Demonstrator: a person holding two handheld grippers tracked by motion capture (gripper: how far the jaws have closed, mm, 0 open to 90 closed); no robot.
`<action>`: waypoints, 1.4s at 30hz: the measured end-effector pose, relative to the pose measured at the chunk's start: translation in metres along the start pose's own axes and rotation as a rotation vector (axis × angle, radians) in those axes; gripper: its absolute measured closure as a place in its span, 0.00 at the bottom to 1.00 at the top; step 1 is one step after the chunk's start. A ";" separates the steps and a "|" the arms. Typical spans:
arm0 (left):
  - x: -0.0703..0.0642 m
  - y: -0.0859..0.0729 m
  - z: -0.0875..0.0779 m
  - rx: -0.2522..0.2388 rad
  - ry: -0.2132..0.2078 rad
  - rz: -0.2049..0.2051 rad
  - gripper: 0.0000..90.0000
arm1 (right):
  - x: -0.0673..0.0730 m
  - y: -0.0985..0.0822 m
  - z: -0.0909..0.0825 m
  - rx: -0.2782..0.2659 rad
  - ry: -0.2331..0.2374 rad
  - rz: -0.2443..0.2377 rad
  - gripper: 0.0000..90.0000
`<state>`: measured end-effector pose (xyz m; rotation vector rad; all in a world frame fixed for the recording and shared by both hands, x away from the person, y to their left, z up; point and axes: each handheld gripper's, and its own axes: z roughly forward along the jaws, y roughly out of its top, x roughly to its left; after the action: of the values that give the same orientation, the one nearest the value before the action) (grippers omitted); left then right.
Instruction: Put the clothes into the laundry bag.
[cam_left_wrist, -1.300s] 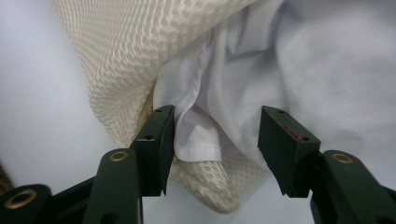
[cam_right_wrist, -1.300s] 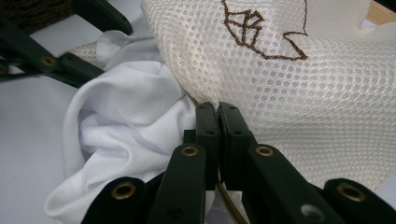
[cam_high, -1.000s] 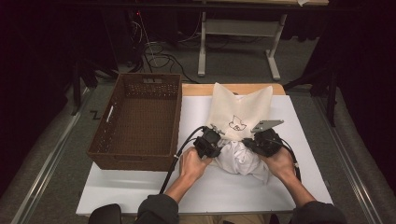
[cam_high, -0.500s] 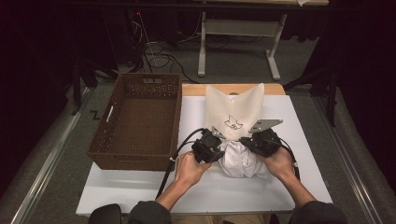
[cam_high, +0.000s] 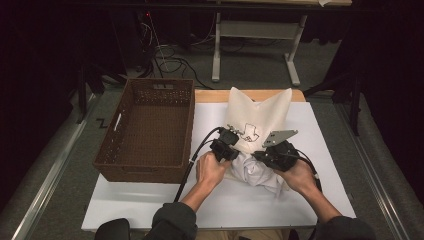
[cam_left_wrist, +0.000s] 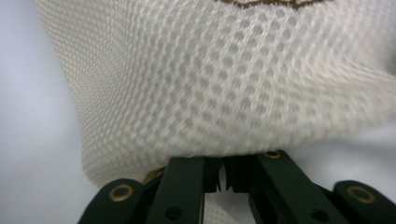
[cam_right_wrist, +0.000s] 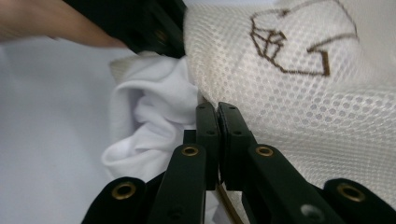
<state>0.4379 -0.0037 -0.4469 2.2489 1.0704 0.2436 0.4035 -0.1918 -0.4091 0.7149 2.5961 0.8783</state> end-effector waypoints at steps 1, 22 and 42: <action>0.000 -0.001 -0.003 -0.004 0.000 0.005 0.90 | -0.002 -0.002 0.002 0.006 -0.006 0.016 0.99; -0.024 -0.007 0.007 -0.040 -0.038 0.078 0.88 | -0.014 -0.004 0.008 -0.011 -0.033 0.083 0.99; -0.005 -0.046 -0.023 0.031 0.094 0.044 0.54 | -0.007 -0.017 0.003 -0.009 -0.029 0.093 0.91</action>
<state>0.3960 0.0244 -0.4566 2.3106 1.0808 0.3572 0.4044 -0.2058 -0.4209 0.8455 2.5500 0.8989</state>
